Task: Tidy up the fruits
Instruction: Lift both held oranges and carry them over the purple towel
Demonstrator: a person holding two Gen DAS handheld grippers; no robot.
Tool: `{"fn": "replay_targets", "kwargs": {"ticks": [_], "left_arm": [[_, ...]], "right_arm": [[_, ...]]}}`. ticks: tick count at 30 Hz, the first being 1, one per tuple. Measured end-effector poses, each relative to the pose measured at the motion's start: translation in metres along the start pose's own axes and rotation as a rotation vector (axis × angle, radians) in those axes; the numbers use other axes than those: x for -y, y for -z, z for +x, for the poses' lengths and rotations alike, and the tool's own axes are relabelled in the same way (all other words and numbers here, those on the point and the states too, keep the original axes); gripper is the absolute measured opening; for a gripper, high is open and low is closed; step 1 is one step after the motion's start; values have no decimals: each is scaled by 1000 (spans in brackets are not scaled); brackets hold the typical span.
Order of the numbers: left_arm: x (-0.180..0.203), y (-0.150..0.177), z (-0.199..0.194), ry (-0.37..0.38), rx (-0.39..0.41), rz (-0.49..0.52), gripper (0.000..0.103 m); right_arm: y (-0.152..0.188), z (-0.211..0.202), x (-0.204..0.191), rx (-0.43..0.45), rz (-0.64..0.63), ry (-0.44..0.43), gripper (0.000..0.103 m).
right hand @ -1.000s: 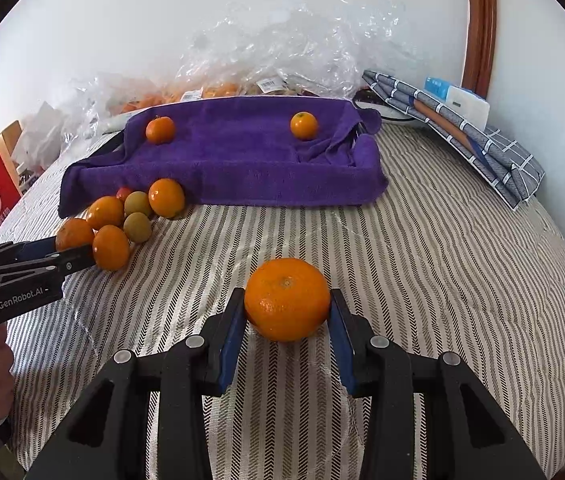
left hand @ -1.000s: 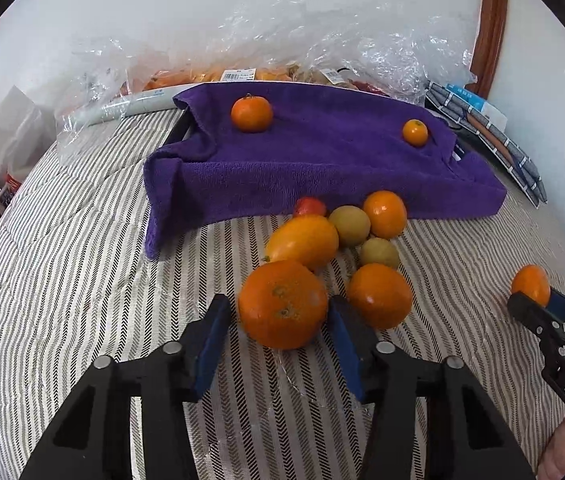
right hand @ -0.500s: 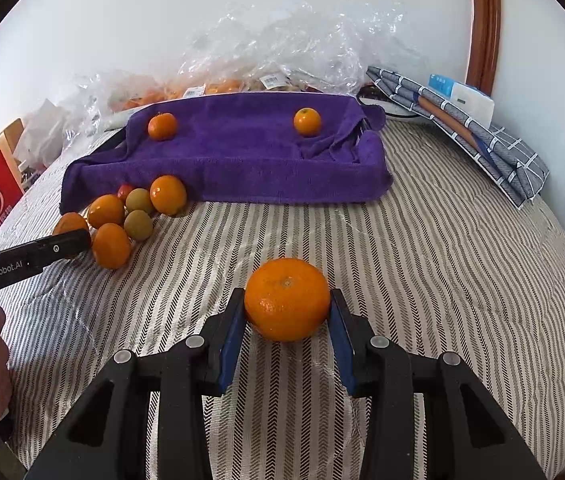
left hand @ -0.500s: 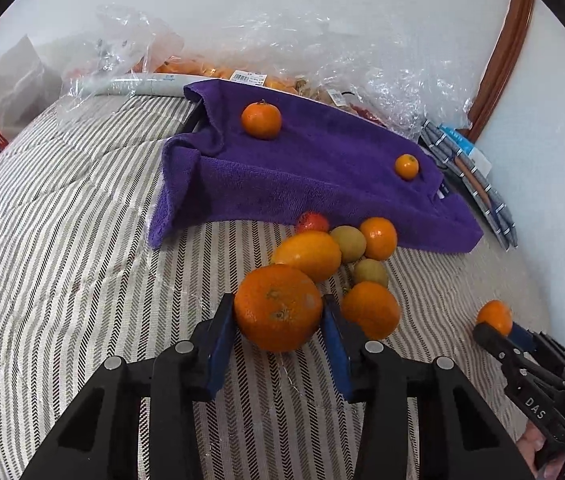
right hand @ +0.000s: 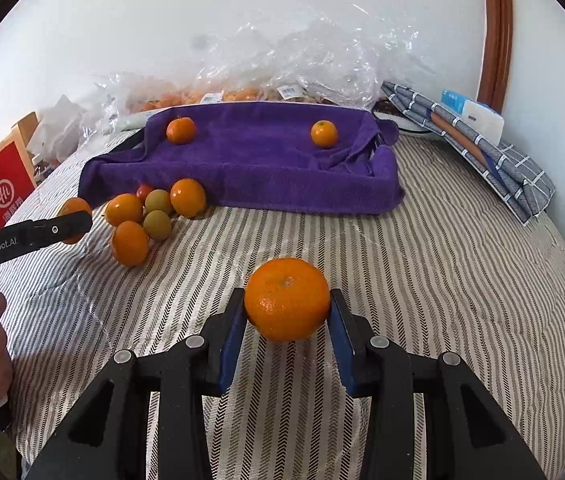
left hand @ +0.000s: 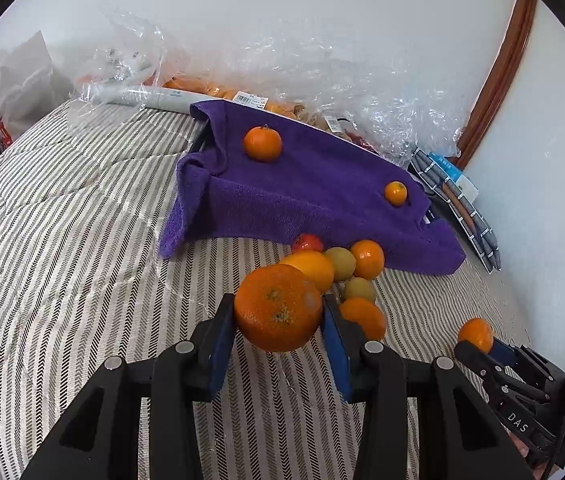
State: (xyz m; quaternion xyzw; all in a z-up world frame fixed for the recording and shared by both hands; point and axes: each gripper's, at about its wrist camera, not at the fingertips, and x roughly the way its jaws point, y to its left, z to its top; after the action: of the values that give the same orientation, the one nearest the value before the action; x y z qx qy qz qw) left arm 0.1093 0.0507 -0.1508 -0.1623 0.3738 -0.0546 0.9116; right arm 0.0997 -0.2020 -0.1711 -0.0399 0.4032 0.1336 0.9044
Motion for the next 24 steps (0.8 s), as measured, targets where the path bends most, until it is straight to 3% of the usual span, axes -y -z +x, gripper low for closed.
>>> {"fn": "replay_targets", "kwargs": {"ticks": [5,14,17,24], "left_arm": [[-1,0,-4,-2,23,-7,40],[-9,-6,-7,-26,31,-51,39],[-11,-16,-10,-32,19,-49,39],[-13,-53,-26,-37,74,-42,39]], "right_arm": [[-1,0,6,-5,23,-63,40],[-6,-2,7,-22,50,-34,40],[-17,-12,6,0,49,-42,40],[-50,-18,11,72,86,-56,40]]}}
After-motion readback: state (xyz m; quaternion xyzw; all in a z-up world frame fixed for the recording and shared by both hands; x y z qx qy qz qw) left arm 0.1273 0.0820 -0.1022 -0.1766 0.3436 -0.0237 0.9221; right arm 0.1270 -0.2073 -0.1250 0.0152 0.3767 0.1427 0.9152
